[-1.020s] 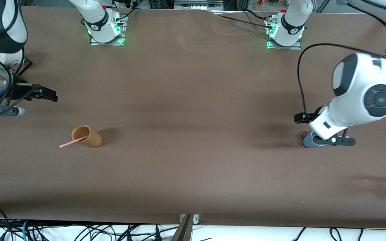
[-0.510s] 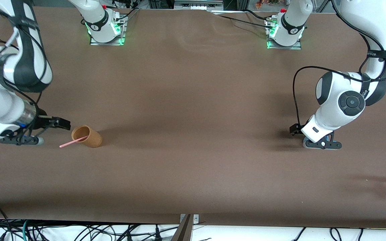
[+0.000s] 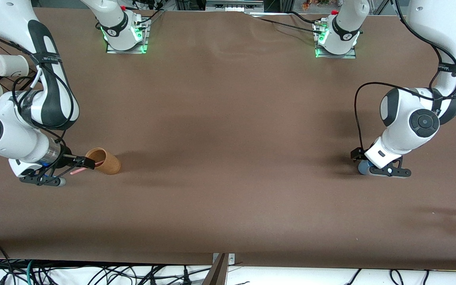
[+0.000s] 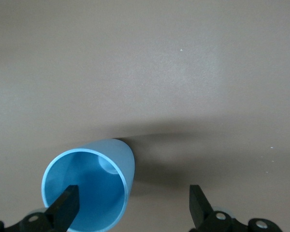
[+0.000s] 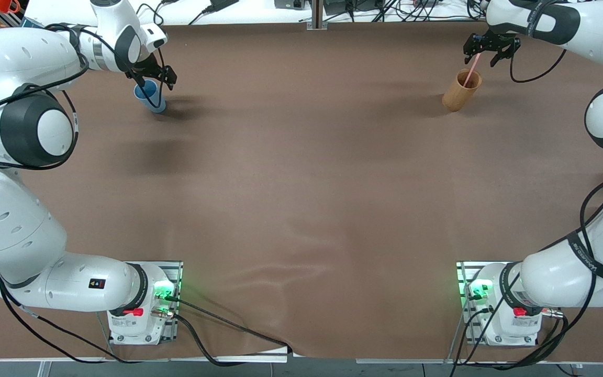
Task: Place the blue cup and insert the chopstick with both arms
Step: 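Grasp the blue cup with the left gripper while the right gripper grasps the chopstick, then carry the blue cup with the left gripper while the right gripper lifts the chopstick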
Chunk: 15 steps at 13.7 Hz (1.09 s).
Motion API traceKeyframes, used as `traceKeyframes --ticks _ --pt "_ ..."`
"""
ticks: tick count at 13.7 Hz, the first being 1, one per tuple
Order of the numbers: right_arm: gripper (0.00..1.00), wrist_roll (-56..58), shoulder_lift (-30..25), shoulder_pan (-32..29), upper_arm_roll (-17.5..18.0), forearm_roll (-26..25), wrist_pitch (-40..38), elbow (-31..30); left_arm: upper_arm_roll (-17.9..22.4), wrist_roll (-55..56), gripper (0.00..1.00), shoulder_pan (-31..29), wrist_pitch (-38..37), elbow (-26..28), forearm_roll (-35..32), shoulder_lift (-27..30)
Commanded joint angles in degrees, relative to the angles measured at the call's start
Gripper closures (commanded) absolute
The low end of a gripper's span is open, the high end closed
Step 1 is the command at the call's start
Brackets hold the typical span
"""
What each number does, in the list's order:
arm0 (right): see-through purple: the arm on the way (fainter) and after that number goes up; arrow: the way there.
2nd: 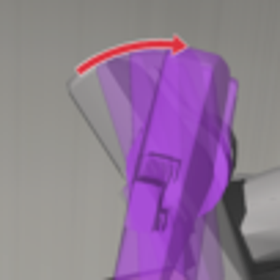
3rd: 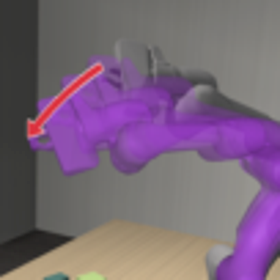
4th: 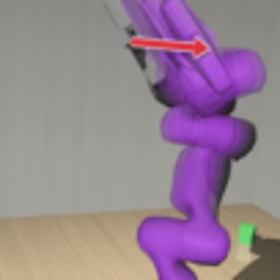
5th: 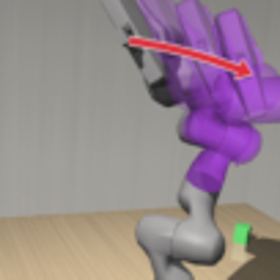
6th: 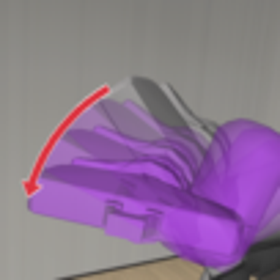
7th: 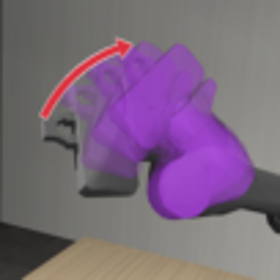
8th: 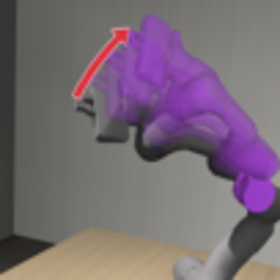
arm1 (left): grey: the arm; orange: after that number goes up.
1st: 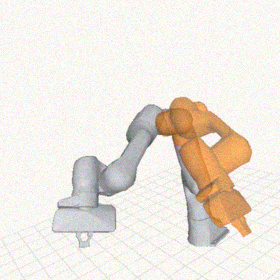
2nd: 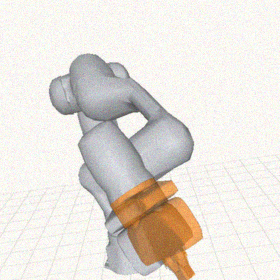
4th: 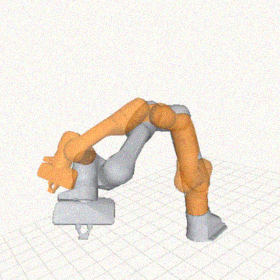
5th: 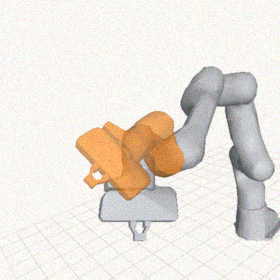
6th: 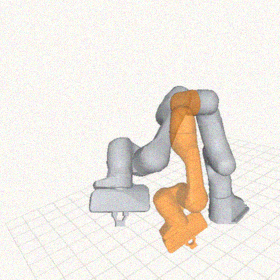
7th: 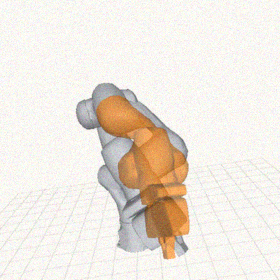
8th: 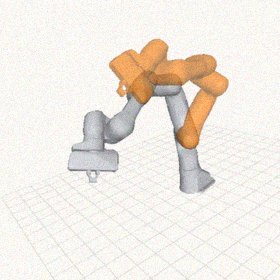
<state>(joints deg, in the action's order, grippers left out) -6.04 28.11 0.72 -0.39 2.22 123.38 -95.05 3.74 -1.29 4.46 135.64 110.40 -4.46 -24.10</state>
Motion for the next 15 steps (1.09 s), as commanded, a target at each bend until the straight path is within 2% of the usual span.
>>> traceKeyframes --ticks 1,3,4,5,6,7,8,9,10,13,15 --pt "0.24 -0.5 1.0 0.1 0.1 1.2 1.6 0.5 -0.1 -0.9 0.0 -0.2 2.8 0.2 -0.2 -1.9" --pt "0.28 -0.5 1.1 0.1 0.1 1.2 2.1 0.3 -0.1 -0.9 0.0 -0.9 3.8 0.2 -0.2 -2.8" --pt "0.29 -0.5 1.1 0.1 0.1 1.2 2.1 0.0 -0.1 -0.9 0.07 -1.2 3.9 0.2 -0.1 -3.1" --pt "0.36 -0.5 1.1 0.1 0.1 1.2 2.2 -0.2 -0.1 -0.9 0.29 -1.3 4.0 0.2 -0.1 -3.1" --pt "0.44 -0.5 1.1 0.1 0.1 1.2 2.2 -0.2 -0.1 -0.9 0.67 -1.3 3.9 0.2 -0.1 -3.1" --pt "0.57 -0.5 1.0 0.2 0.1 1.2 2.0 -0.2 -0.1 -0.8 0.95 -1.3 3.9 0.2 0.3 -3.2" --pt "0.65 -0.5 1.0 0.1 0.1 1.2 2.0 -0.2 -0.1 -0.8 1.0 -1.4 3.7 0.2 2.3 -3.2" --pt "0.72 -0.5 0.6 0.1 0.1 1.2 1.6 -0.2 -0.1 -0.9 1.0 -1.6 3.5 0.2 4.2 -3.2" --pt "0.76 -0.5 0.4 0.1 0.1 1.2 1.5 -0.1 -0.1 -0.9 1.0 -1.7 3.4 0.2 4.5 -3.2" --pt "0.76 -0.4 -0.1 0.1 0.1 1.2 1.2 -0.1 -0.1 -1.0 1.0 -2.0 3.4 0.1 4.5 -3.2" --pt "0.84 -0.4 -0.1 0.1 0.1 1.2 1.3 0.0 -0.1 -0.9 1.0 -2.0 3.1 -0.5 4.5 -3.1"
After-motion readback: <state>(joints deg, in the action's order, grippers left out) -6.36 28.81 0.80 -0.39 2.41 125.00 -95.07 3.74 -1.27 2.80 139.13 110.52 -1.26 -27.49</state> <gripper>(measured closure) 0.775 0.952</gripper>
